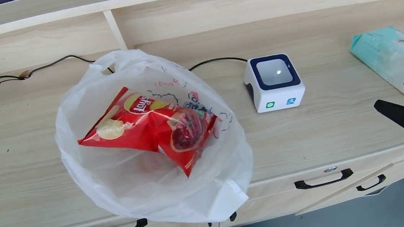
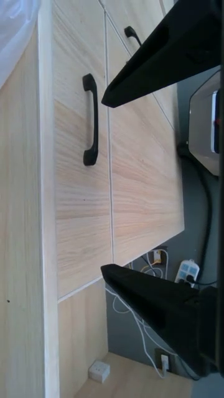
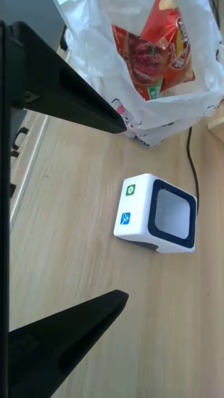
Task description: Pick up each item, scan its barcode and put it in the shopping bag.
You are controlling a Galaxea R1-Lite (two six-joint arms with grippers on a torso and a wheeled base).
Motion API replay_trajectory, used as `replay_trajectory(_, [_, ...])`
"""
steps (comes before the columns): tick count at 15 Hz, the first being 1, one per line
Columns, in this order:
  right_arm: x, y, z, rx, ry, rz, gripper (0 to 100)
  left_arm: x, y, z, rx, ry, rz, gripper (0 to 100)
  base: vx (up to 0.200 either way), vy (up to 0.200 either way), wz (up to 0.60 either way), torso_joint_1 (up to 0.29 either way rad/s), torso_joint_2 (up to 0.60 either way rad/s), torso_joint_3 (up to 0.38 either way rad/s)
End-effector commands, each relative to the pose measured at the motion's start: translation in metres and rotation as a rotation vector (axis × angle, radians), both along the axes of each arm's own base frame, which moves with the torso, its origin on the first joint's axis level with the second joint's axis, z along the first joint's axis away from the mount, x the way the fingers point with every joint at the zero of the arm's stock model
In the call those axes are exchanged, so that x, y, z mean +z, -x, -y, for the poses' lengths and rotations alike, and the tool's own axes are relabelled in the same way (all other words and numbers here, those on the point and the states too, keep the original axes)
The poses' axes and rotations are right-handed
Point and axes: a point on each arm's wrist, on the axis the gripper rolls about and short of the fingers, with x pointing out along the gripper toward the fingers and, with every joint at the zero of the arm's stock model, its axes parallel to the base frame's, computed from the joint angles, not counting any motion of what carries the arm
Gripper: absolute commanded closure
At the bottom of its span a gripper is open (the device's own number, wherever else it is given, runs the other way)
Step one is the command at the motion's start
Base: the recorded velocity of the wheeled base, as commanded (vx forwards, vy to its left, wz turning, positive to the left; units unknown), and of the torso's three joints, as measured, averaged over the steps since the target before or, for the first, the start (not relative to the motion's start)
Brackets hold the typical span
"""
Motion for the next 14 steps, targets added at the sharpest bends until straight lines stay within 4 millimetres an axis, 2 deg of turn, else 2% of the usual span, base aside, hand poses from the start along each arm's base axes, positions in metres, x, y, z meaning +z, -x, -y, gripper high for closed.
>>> replay_trajectory(1, [-0.001,0.004,0.001,0.013,-0.003,0.007,0,0.0,0.0,0.0,-0.001,0.002,-0.001,0,0.0,0.0,0.0,0.0,0.0,0.0])
replay_trajectory(4, [0.015,-0.007,-0.004,0.071,-0.007,0.034,0,0.0,0.0,0.0,-0.001,0.0,-0.004,0,0.0,0.0,0.0,0.0,0.0,0.0])
replay_trajectory(9, [0.011,-0.01,-0.004,0.06,-0.001,0.017,0,0.0,0.0,0.0,-0.001,0.0,-0.004,0,0.0,-0.2,0.0,0.002,0.0,0.003])
replay_trajectory(14, [0.013,-0.022,0.009,-0.057,-0.004,0.006,0,0.0,0.0,0.0,-0.001,0.0,-0.004,0,0.0,-0.2,0.0,0.002,0.0,0.002])
